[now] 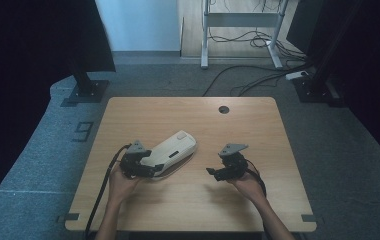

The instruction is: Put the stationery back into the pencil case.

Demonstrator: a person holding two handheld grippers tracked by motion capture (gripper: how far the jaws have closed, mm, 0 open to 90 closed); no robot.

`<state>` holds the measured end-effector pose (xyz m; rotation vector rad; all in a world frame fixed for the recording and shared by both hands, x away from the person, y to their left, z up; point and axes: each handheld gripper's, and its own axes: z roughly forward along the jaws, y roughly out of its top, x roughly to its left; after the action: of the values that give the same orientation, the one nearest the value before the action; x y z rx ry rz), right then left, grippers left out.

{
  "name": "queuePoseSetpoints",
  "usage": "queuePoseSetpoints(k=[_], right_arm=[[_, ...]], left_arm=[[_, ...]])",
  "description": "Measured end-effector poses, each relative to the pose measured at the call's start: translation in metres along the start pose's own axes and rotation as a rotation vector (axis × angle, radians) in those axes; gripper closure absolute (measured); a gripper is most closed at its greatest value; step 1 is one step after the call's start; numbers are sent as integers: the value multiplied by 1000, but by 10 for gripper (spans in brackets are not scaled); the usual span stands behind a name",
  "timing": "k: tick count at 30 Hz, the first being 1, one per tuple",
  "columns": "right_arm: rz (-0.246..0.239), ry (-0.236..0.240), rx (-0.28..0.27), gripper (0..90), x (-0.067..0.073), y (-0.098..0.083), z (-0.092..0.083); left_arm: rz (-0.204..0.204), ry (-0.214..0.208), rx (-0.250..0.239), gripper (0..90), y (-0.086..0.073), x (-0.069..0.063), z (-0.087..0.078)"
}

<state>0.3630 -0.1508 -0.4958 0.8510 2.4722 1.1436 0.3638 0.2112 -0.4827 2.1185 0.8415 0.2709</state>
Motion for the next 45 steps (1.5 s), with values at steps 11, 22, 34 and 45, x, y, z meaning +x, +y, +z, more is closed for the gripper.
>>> queuePoseSetpoints(k=[11,22,34,45], right_arm=[[14,-35,-18,137,1,-9,-20],[53,-82,-30,101,-7,-27,-35],[115,-136,3,41,-15,-61,-31],[155,-146,63,19,-21,-92,-16]], left_arm=[[-3,21,-23,139,-12,5,-19],[-36,58,-16,49,-36,18,-26],[-41,69,45,14,-62,28,-14],[-74,115,117,0,-82,36,-2]])
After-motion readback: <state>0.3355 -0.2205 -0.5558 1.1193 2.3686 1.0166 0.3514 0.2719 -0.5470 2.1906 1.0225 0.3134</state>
